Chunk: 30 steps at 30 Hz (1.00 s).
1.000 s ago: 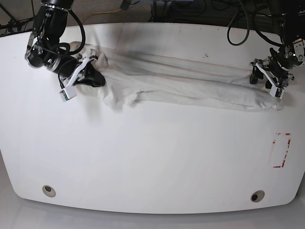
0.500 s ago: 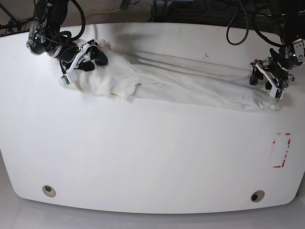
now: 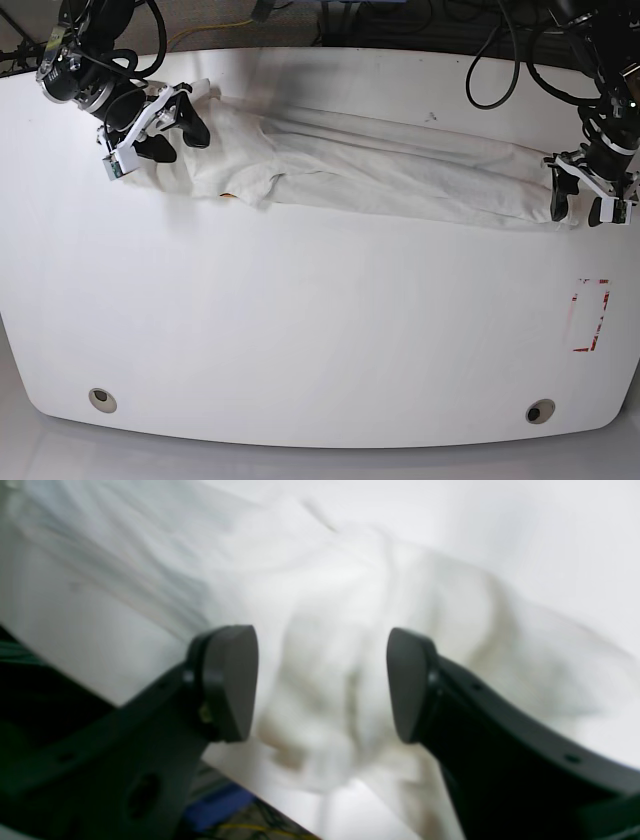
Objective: Fold the T-shirt properly
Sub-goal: 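Regrasp the bunched sleeve end with the right gripper and tuck it in, then smooth the folded strip with both grippers, pulling its ends apart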
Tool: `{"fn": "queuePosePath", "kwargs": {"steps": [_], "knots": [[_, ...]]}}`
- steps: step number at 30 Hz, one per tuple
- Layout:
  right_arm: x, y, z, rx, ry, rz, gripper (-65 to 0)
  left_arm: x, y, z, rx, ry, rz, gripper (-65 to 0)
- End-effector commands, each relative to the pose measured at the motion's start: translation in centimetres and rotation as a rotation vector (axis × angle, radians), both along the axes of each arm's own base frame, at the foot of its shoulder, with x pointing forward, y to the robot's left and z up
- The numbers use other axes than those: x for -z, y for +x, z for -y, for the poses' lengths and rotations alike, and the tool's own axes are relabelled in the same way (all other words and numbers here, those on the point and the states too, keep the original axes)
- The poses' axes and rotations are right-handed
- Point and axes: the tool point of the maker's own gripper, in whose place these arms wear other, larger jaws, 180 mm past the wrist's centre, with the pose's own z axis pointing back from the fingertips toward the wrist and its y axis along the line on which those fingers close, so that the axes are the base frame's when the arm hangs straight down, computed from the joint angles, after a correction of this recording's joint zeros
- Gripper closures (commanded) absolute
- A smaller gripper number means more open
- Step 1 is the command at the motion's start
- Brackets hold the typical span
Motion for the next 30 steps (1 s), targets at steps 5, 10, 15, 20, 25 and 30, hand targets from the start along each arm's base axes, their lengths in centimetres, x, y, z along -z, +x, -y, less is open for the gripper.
{"fn": "queuePosePath", "kwargs": {"steps": [5,10,15,20,25,30], "knots": [[-2.1,1.1,-3.5,-0.051,0.134,0.083,-38.5,0.3,3.1,3.0,0.082,0.02,0.007,-37.2],[0.9,1.0,-4.3,-0.064,0.157,-0.011,-29.5,3.2,3.5,4.3,0.07,0.007,-0.058,-37.2],[4.7,1.3,-1.9,-0.027,0.052,-0.115,-20.5,6.1,3.9,3.7,0.047,-0.02,-0.137,-37.2],[7.1,0.7,2.9,-0.017,-0.114,-0.211,-30.6,8.1,2.9,1.9,0.018,-0.025,-0.202,-37.2],[7.2,1.9,6.2,-0.004,-0.189,-0.224,-35.2,9.7,2.0,1.0,0.005,-0.036,-0.253,-37.2],[7.7,4.0,8.4,0.04,-0.197,-0.232,-35.4,10.2,0.8,0.9,0.011,-0.029,-0.275,-37.4]]}}
